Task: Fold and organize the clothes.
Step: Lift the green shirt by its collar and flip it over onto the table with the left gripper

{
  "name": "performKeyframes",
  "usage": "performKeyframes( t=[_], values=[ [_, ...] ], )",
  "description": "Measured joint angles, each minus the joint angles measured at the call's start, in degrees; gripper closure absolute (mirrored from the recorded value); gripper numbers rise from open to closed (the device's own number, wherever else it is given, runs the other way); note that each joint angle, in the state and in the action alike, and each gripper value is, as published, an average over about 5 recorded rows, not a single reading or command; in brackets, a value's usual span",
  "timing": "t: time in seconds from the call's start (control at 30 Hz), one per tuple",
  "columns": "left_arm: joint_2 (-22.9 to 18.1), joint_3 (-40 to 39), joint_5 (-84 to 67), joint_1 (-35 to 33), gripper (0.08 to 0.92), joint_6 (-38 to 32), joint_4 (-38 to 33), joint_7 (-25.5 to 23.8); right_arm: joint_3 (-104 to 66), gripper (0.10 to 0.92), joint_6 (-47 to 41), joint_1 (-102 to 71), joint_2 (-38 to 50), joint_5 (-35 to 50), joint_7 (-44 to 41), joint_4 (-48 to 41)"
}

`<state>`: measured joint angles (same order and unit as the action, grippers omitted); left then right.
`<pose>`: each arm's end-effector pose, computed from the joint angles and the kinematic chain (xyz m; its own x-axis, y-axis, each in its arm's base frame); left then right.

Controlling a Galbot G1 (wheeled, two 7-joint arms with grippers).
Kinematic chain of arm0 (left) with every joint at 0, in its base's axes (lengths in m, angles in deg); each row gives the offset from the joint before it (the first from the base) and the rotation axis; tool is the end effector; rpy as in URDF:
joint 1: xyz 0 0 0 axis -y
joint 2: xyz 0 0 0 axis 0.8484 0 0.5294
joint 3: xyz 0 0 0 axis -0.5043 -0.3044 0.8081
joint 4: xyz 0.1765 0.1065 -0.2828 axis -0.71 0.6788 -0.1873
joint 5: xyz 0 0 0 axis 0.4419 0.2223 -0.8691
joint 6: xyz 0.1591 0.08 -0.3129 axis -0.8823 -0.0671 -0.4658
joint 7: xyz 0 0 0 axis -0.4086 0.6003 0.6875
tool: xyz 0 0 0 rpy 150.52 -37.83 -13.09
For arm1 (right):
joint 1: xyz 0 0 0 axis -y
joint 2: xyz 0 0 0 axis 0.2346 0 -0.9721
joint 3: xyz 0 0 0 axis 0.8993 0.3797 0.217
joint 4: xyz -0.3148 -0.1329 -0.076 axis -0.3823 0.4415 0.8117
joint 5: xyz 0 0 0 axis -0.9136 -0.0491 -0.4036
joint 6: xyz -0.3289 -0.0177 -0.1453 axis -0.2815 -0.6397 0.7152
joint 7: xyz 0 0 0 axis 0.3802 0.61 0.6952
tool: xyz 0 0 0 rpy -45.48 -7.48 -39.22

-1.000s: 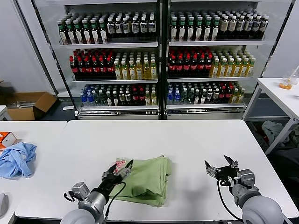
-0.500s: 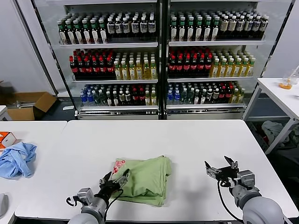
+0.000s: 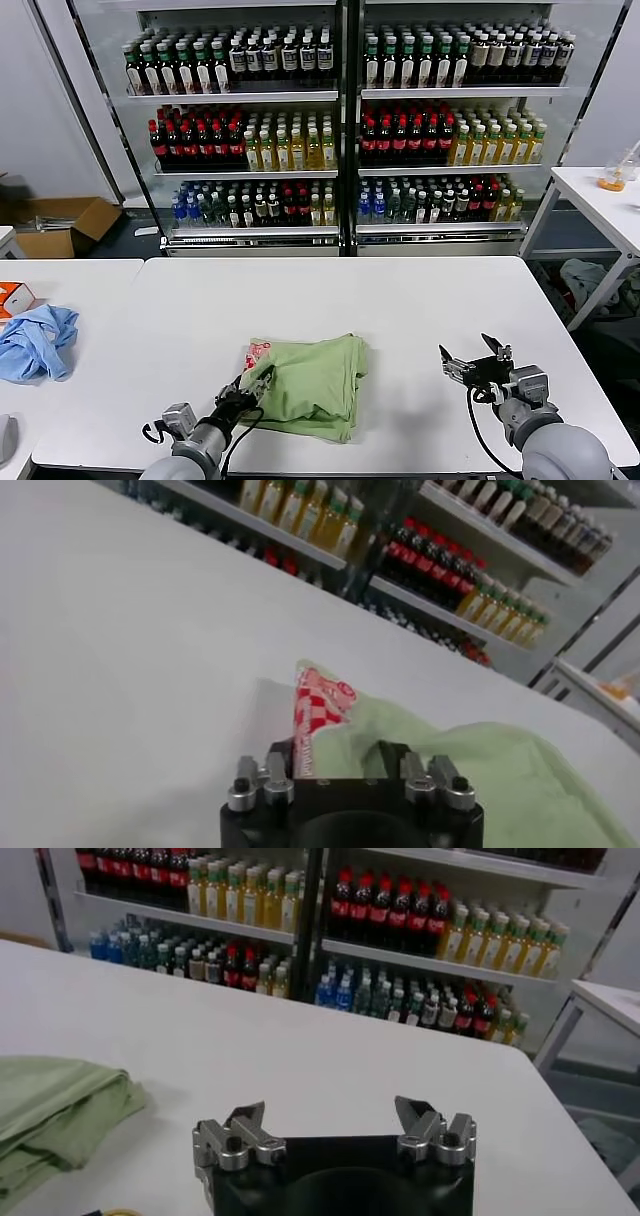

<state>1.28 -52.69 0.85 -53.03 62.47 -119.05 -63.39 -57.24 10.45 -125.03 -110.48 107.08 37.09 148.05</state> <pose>0.2297 0.0250 -0.3218 -0.8529 0.2932 0.4320 0.0580 0.8756 -0.4796 0.2297 -0.0864 -0.2078 -0.8914 -0.0749 0.4470 -0.1661 0.9716 -0.1684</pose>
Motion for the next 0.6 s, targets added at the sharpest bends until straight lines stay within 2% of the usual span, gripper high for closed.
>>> performKeyframes(
  t=[0.47, 0.6],
  values=[
    [-1.2, 4.8, -14.6, 0.7, 0.861, 1.4, 1.5, -1.9, -0.6, 0.203, 0.0, -0.8, 0.4, -0.1, 0.0, 0.6],
    [-1.7, 6.1, -18.0, 0.6, 0.898, 1.6, 1.4, -2.0, -0.7, 0.203, 0.0, -0.9, 0.4, -0.1, 0.0, 0.9]
  ],
)
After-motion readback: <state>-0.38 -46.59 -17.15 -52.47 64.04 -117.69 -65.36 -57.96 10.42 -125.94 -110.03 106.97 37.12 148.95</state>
